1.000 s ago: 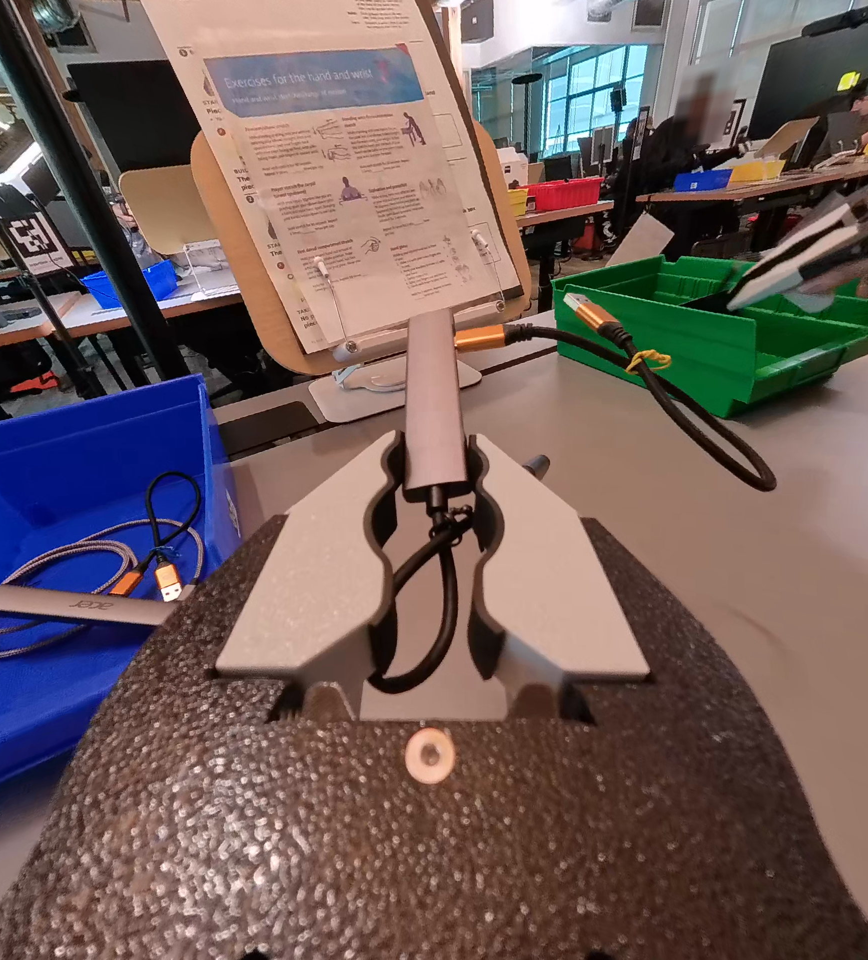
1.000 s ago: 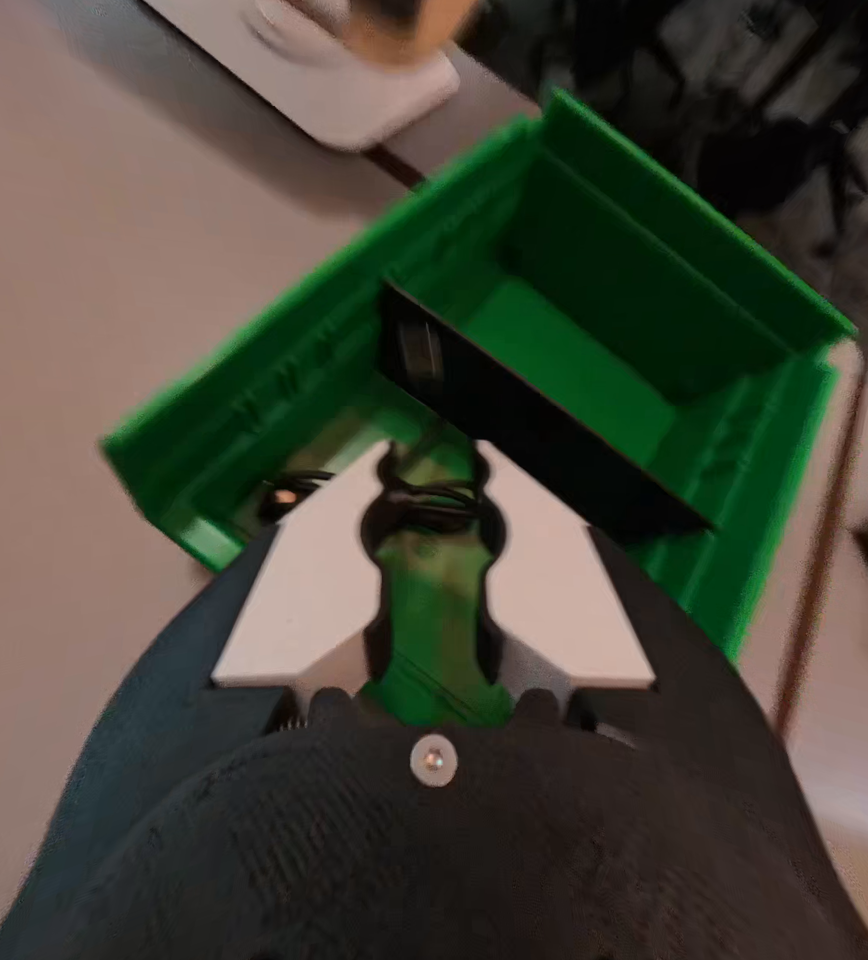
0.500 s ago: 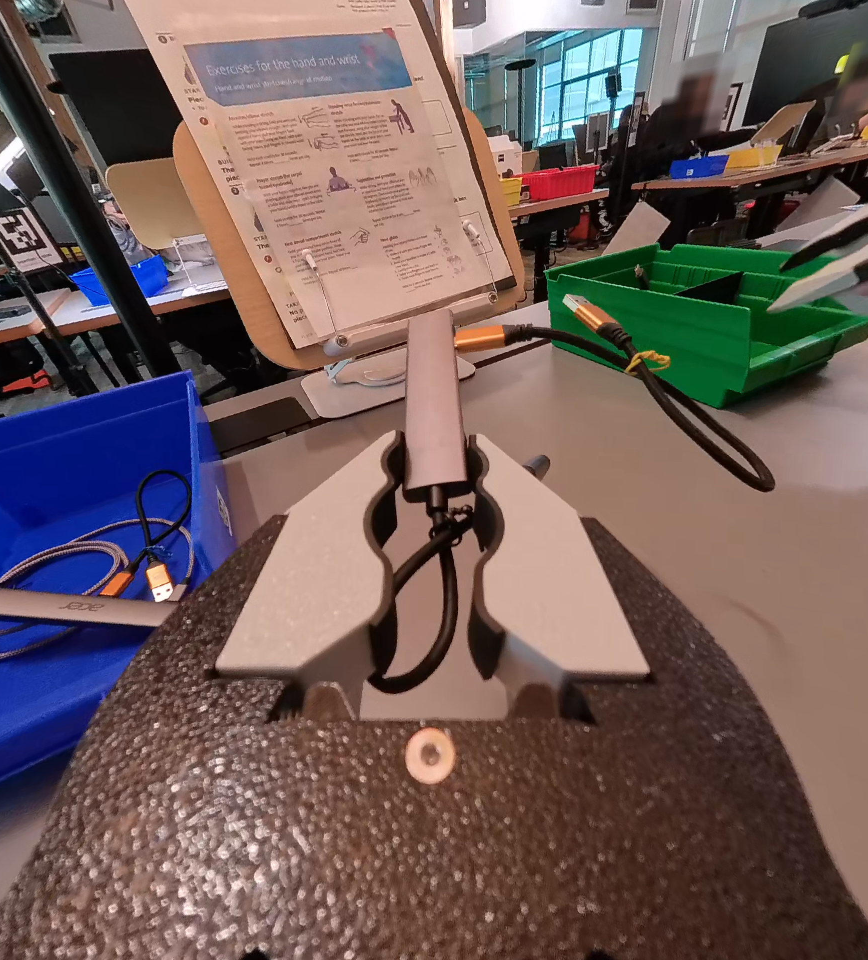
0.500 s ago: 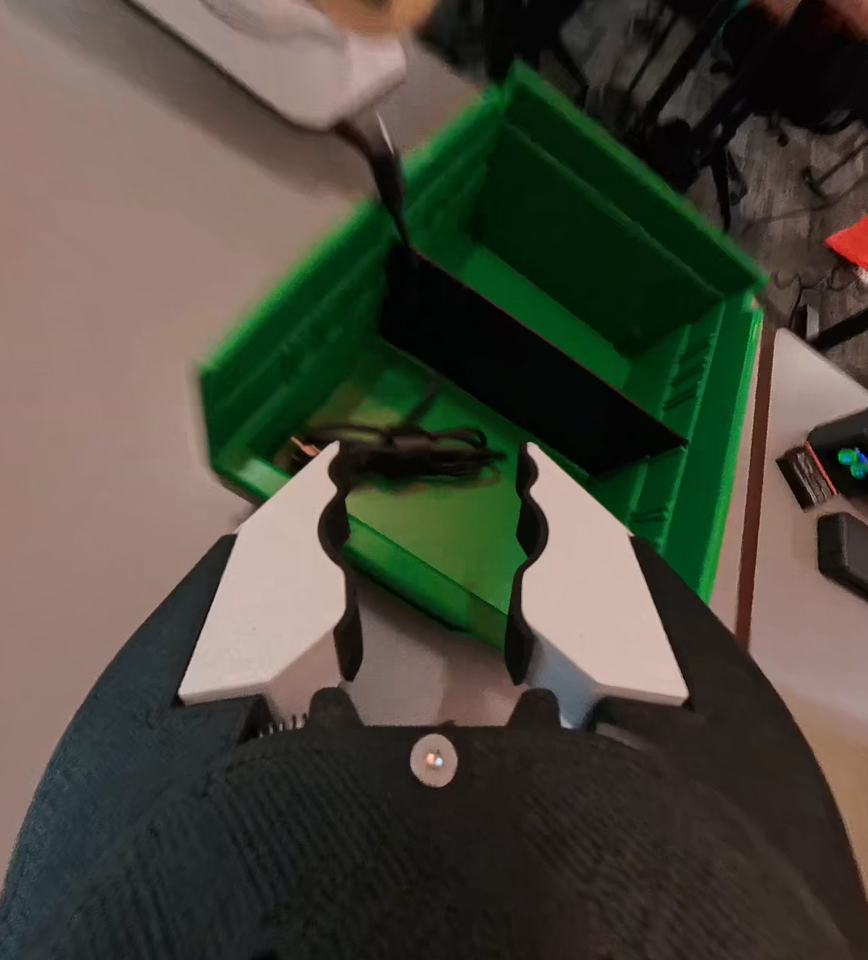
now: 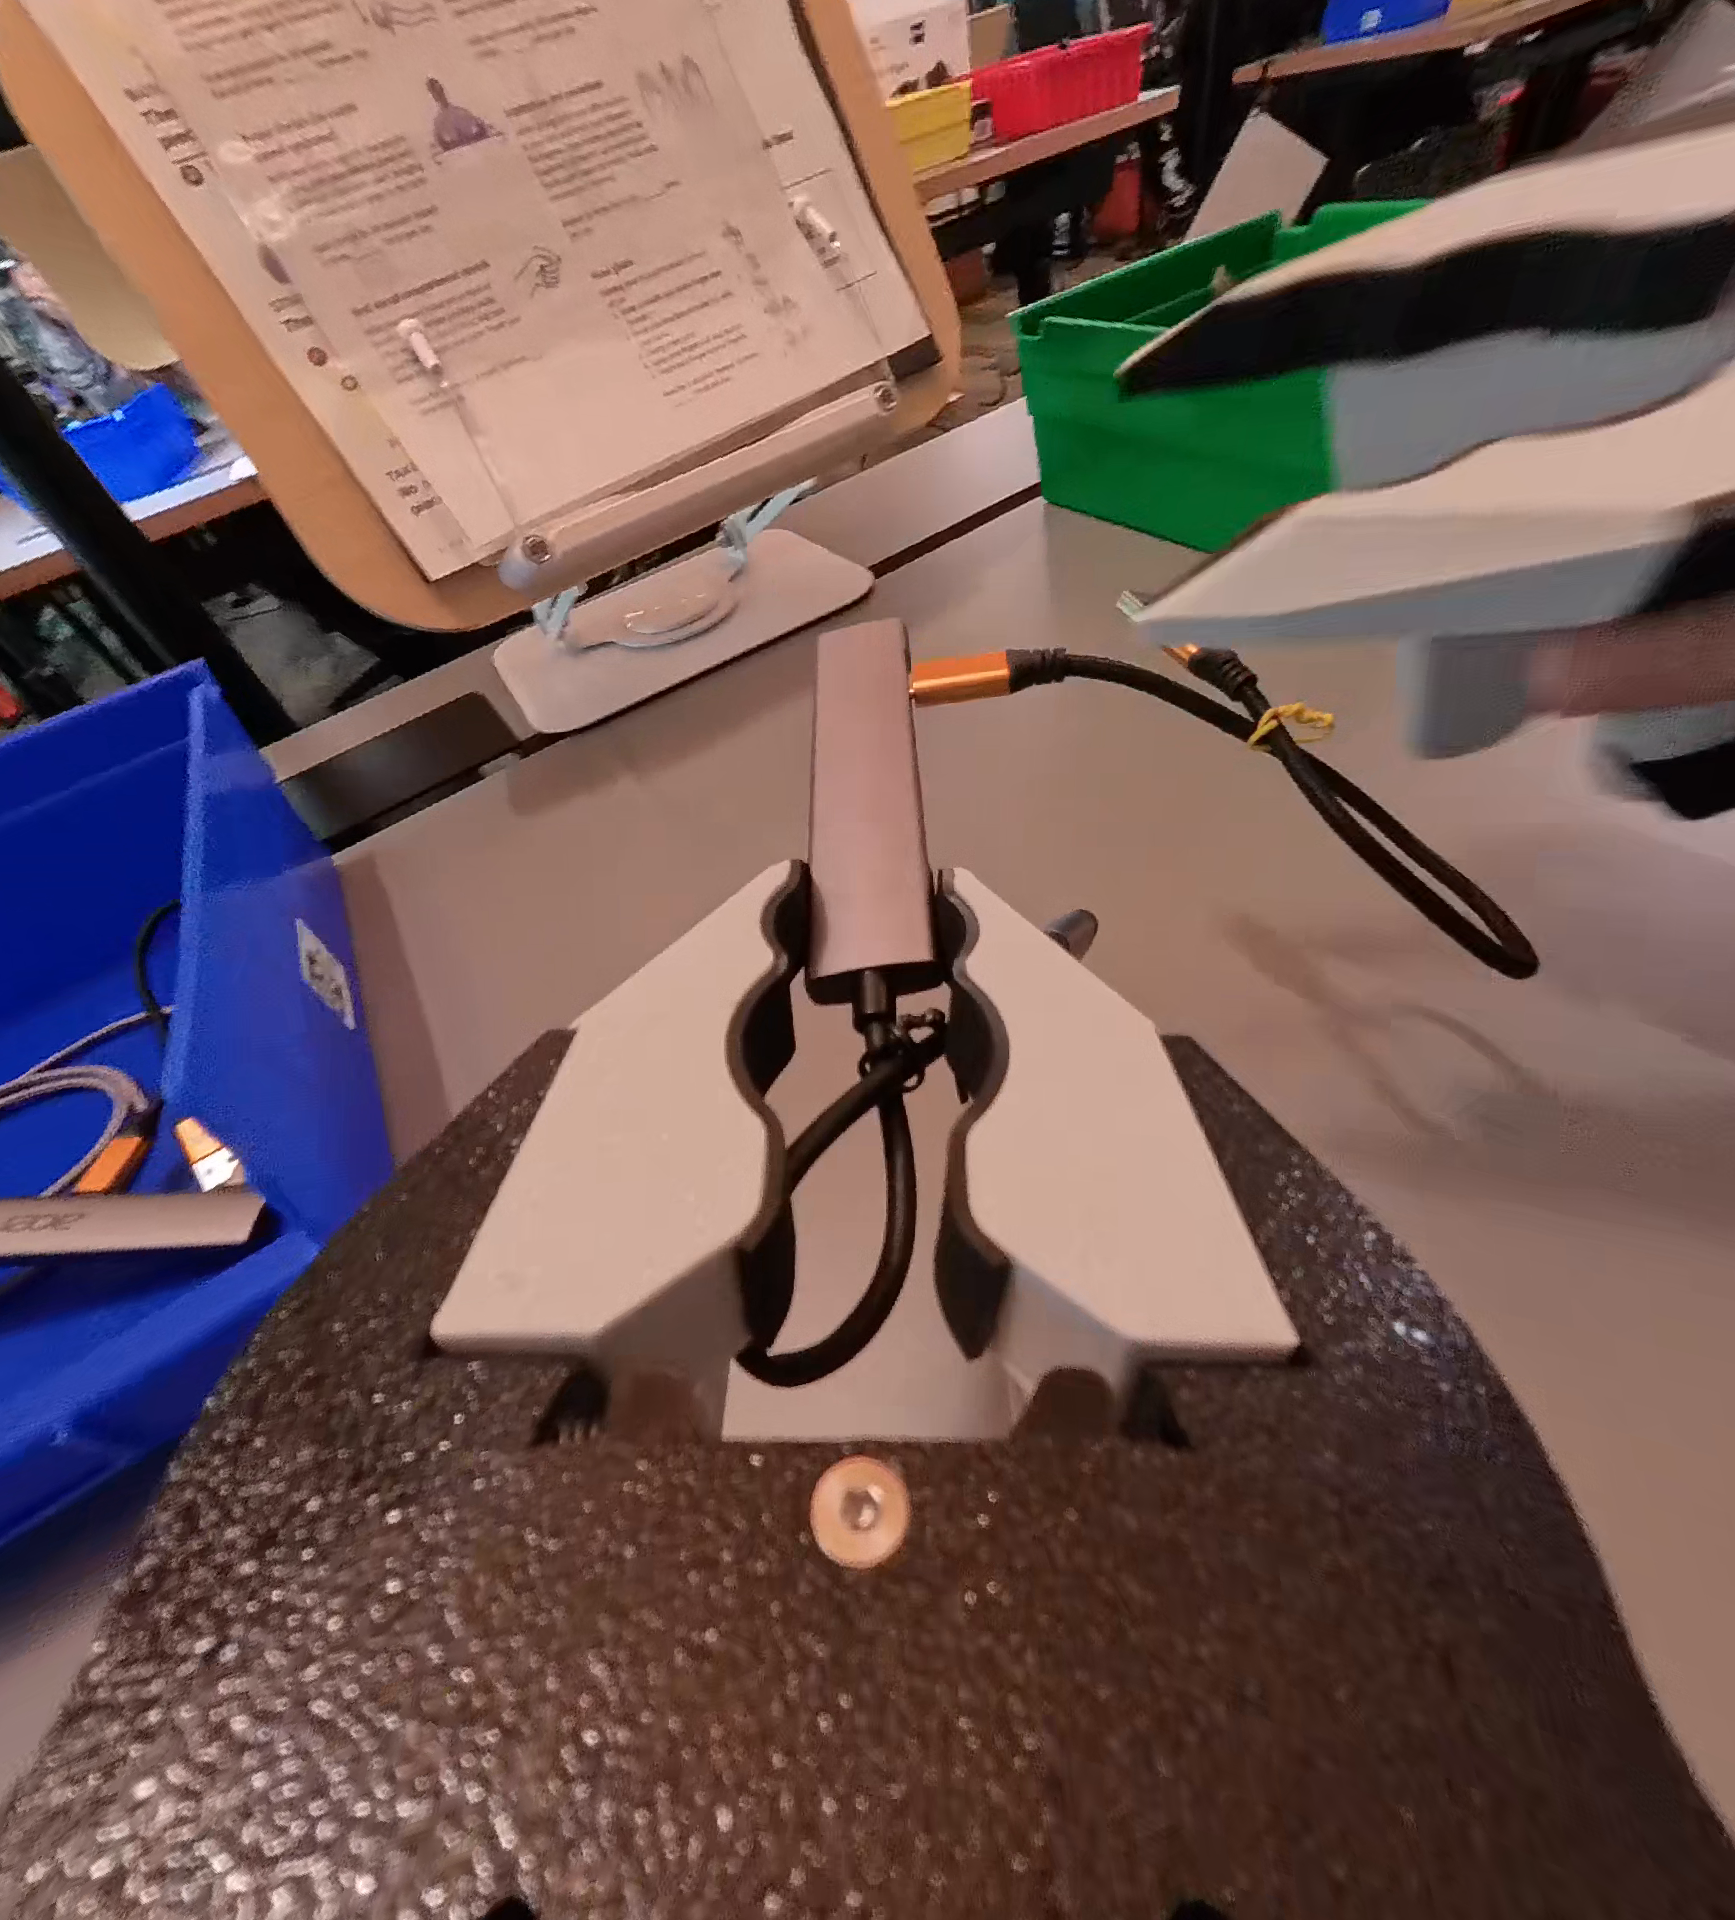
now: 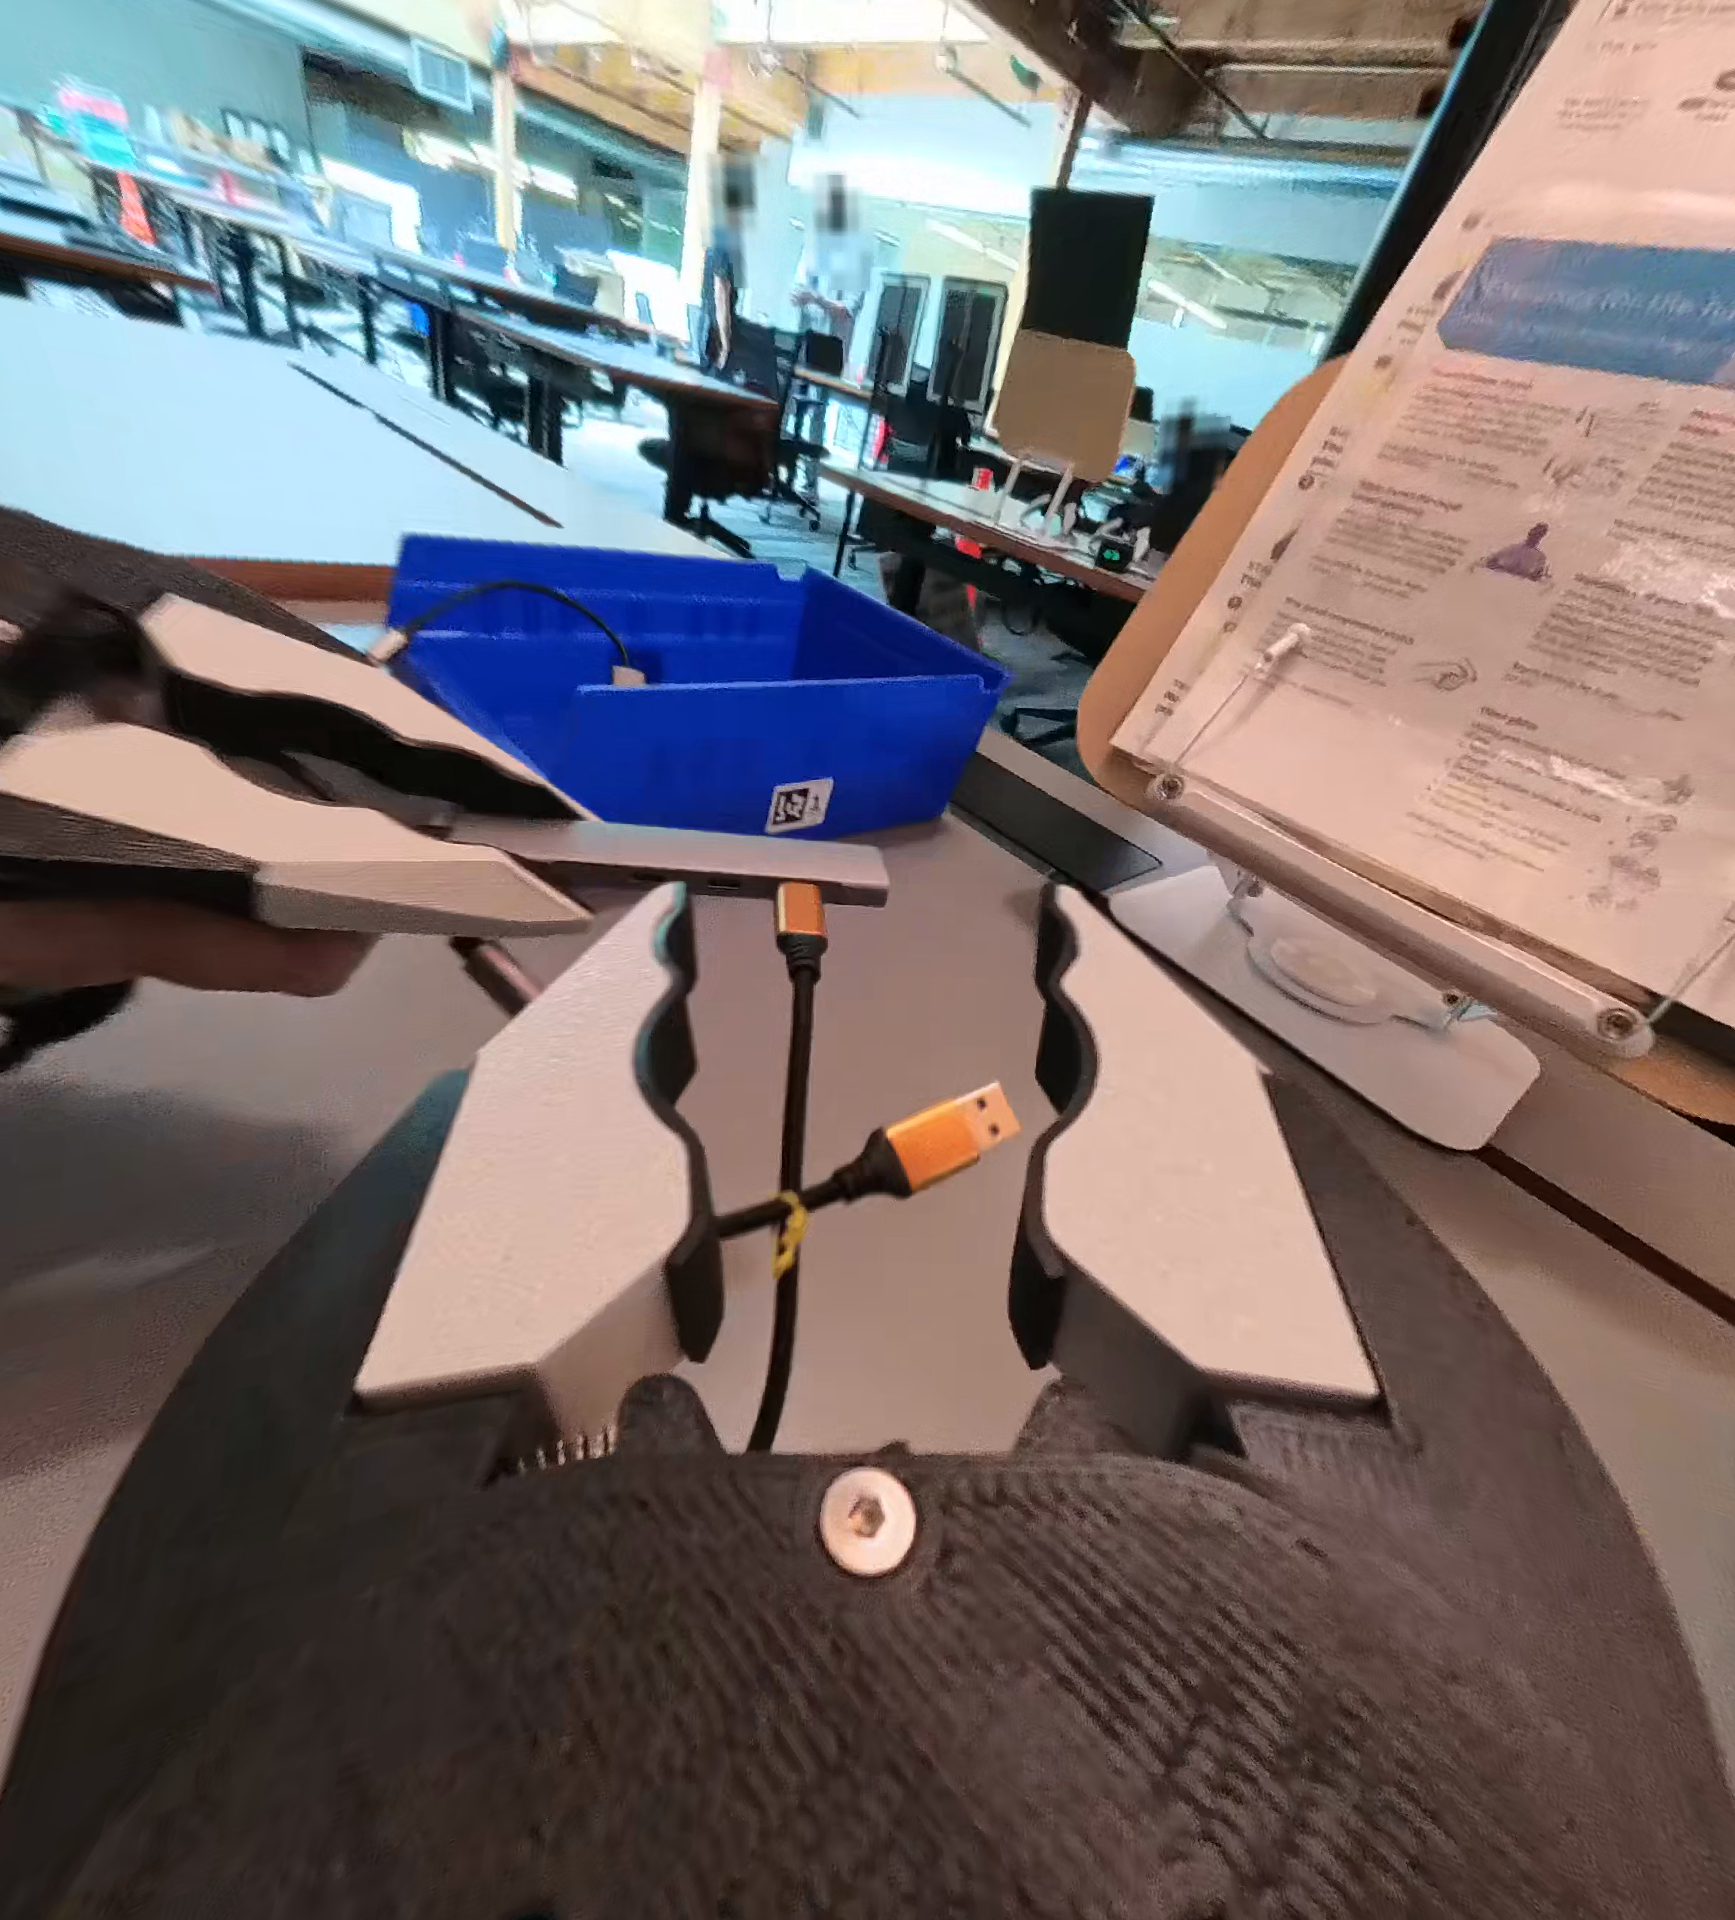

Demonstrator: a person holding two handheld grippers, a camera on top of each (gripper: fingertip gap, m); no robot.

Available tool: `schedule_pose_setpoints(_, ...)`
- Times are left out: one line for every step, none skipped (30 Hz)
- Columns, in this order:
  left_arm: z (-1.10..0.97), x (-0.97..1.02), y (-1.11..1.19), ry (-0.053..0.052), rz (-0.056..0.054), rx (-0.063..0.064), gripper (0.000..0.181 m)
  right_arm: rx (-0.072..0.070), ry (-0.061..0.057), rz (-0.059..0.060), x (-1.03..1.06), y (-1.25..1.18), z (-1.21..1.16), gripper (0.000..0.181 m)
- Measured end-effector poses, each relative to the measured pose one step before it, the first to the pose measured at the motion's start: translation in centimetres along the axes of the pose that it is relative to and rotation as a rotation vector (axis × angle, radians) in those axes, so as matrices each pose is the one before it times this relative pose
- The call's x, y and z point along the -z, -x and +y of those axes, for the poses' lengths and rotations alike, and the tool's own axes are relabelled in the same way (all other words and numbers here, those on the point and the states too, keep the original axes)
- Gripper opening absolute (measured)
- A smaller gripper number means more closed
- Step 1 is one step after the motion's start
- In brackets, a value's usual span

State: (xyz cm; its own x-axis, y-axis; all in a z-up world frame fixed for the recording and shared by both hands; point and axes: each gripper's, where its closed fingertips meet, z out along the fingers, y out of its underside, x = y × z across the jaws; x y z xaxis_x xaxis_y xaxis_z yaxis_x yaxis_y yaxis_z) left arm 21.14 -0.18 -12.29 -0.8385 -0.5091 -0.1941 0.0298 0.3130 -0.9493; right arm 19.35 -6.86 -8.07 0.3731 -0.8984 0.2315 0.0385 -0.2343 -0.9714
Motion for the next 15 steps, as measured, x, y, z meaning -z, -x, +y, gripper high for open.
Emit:
schedule_pose_setpoints(-0.190, -0.054, -0.481, -0.0112, 0.0204, 0.0011, 0.022, 0.0032, -0.0059, 0.0002, -0.504, -0.095, 0.301, 0.053)
schedule_pose_setpoints(-0.187, -0.055, -0.370, -0.0096, 0.0133, 0.0022, 0.022, -0.0177, -0.0085, -0.0328, -0.326, 0.396, 0.196, 0.050)
schedule_pose_setpoints(-0.086, -0.082, -0.260, -0.0033, 0.0059, -0.0012, 0.022, -0.0420, 0.0043, -0.0292, -0.214, 0.296, 0.329, 0.053)
schedule_pose_setpoints(-0.037, -0.085, -0.173, -0.0010, 0.0015, -0.0046, 0.022, -0.0355, 0.0029, -0.0060, -0.108, -0.028, 0.346, 0.055)
schedule_pose_setpoints(0.006, -0.075, -0.120, -0.0006, -0.0014, -0.0028, 0.022, -0.0187, -0.0035, 0.0096, 0.007, -0.176, 0.301, 0.054)
schedule_pose_setpoints(-0.032, -0.057, -0.130, -0.0040, 0.0013, 0.0001, 0.022, -0.0051, -0.0043, 0.0008, 0.053, -0.009, 0.282, 0.053)
schedule_pose_setpoints(-0.023, -0.057, -0.184, -0.0041, 0.0077, 0.0031, 0.022, 0.0020, 0.0007, -0.0163, 0.072, 0.265, 0.310, 0.052)
schedule_pose_setpoints(-0.007, -0.062, -0.194, -0.0035, 0.0097, 0.0081, 0.022, 0.0021, 0.0012, -0.0035, 0.084, 0.041, 0.272, 0.051)
schedule_pose_setpoints(-0.018, -0.063, -0.192, -0.0039, 0.0099, 0.0109, 0.022, -0.0038, -0.0046, 0.0117, 0.052, -0.191, 0.138, 0.045)
schedule_pose_setpoints(0.030, -0.088, -0.241, -0.0008, 0.0128, 0.0086, 0.022, -0.0066, -0.0160, 0.0018, 0.075, -0.040, -0.098, 0.035)
schedule_pose_setpoints(0.117, -0.098, -0.176, 0.0060, 0.0074, 0.0043, 0.022, -0.0067, -0.0276, 0.0068, 0.122, -0.093, -0.323, 0.031)
schedule_pose_setpoints(0.144, -0.080, -0.051, 0.0075, -0.0015, -0.0015, 0.022, -0.0040, -0.0271, 0.0110, 0.160, -0.149, -0.347, 0.025)
schedule_pose_setpoints(0.087, -0.058, -0.018, 0.0035, -0.0036, -0.0030, 0.022, -0.0023, -0.0068, 0.0015, 0.086, -0.050, -0.054, 0.019)
schedule_pose_setpoints(-0.037, -0.016, -0.064, -0.0046, 0.0010, 0.0002, 0.022, -0.0024, 0.0238, -0.0036, -0.003, -0.017, 0.434, 0.018)
schedule_pose_setpoints(-0.126, 0.009, -0.101, -0.0083, 0.0036, 0.0027, 0.022, 0.0025, 0.0372, 0.0097, -0.047, -0.211, 0.663, 0.019)
